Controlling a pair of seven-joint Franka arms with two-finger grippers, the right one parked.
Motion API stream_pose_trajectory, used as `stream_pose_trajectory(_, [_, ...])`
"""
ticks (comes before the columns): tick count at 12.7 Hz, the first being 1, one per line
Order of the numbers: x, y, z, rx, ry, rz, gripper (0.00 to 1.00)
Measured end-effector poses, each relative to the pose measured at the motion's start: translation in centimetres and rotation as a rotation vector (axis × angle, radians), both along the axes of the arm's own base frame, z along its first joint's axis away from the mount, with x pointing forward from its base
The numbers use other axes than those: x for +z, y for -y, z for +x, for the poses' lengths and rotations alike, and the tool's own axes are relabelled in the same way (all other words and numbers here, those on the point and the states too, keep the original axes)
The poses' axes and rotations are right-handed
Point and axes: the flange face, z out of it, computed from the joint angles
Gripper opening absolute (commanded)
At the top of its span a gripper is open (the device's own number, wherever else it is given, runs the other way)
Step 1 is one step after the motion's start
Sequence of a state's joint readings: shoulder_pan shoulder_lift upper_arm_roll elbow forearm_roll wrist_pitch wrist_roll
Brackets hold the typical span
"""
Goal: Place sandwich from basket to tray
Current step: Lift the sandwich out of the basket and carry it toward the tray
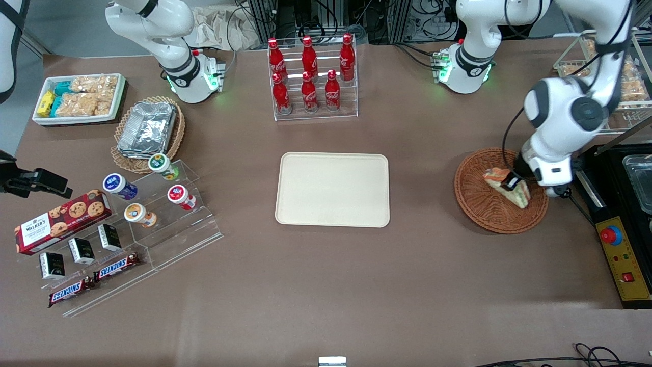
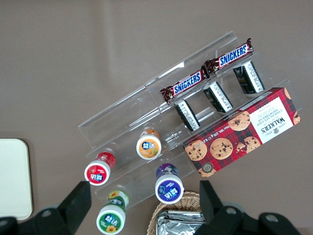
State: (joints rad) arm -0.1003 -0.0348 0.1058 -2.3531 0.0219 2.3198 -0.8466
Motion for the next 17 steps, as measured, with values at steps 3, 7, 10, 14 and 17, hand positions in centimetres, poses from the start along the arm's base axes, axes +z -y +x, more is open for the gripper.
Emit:
stream_pose_trajectory(3, [11.2,0.0,2.5,-0.075,-0.077,-0.001,0.00])
stream_pose_trajectory(7, [22.1,5.2,3.1,-0.226,-0.081,0.008,0.00])
stream_pose_trajectory(10, [25.0,14.5,1.6,-0.386,-0.050,0.015,0.00])
stream_pose_trajectory(14, [23.1,26.0,-0.1,-0.542,0.058,-0.091,0.00])
stream_pose_trajectory(17, [16.8,31.2,-2.0,-0.627,0.100,-0.110,0.00])
